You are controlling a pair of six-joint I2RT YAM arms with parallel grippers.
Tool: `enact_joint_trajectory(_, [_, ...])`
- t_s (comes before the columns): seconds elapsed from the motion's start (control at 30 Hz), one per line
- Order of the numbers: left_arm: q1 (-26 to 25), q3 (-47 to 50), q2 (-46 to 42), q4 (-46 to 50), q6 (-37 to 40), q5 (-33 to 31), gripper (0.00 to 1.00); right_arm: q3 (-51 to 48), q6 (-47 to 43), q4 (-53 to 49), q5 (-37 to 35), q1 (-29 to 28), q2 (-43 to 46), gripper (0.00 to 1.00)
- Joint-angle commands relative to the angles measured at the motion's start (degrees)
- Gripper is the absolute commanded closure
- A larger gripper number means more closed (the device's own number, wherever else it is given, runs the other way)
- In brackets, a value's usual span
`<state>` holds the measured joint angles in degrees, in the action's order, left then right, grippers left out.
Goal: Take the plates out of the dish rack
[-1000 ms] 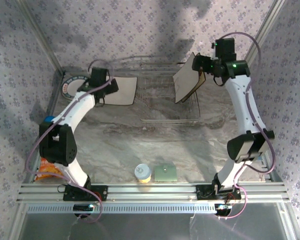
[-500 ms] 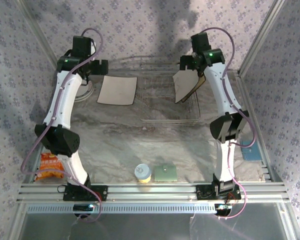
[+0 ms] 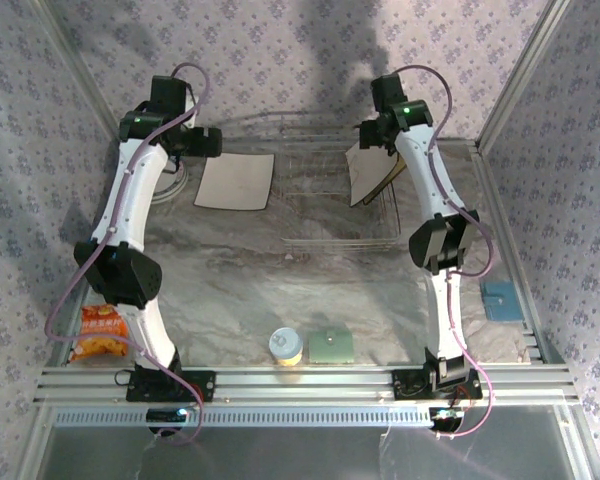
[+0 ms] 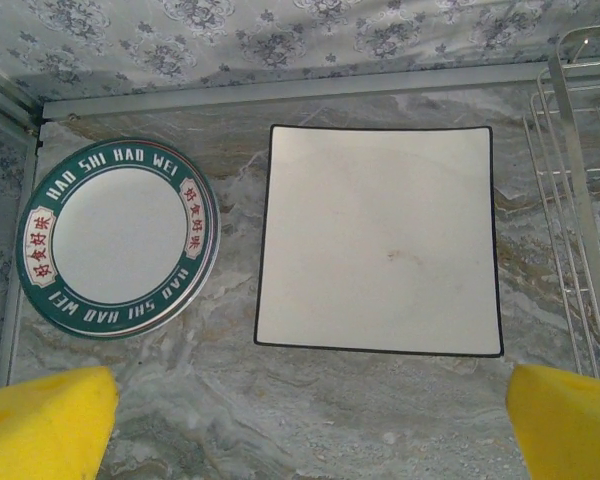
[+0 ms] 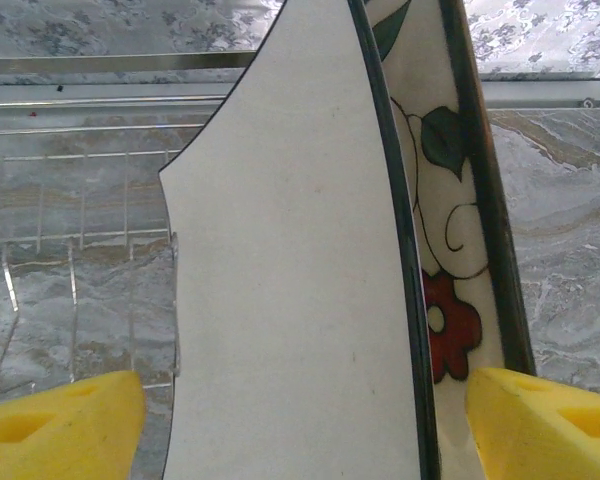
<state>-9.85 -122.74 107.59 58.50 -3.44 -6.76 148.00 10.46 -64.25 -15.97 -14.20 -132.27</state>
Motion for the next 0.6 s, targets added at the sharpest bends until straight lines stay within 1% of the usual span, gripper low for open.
enact_joint_trajectory(0.0, [0.13,0.31,-0.63,-0.53,0.66,1.23,0.01,2.80,-1.41,-1.31,-2.32,-0.25,-1.99,0.16])
enact_joint_trajectory(0.07, [0.11,0.44,-0.63,-0.79,0.64,1.23,0.01,2.80,-1.28,-1.23,-1.90,-0.30,-2.54,0.17])
enact_joint_trajectory(0.2, [0.18,1.00,-0.72,-1.29,0.64,1.49,0.01,2.82,-0.92,-0.38,-0.29,-0.48,-3.29,0.26])
enact_joint_trajectory(0.33, [0.16,1.61,-0.89,-1.82,0.67,1.32,0.01,2.98,-0.66,0.50,0.84,-0.83,-3.80,0.33])
enact_joint_trajectory(0.37, [0.18,1.86,-1.05,-1.96,0.69,1.32,0.01,3.07,-0.62,0.53,0.83,-0.92,-3.91,0.36])
enact_joint_trajectory(0.43, [0.14,2.44,-1.39,-2.44,0.71,1.36,0.01,3.17,-0.44,0.86,1.19,-1.17,-4.12,0.46])
enact_joint_trajectory(0.57, [0.18,3.12,-1.73,-2.82,0.65,1.50,0.01,3.30,-0.21,1.23,1.46,-1.60,-4.43,0.57])
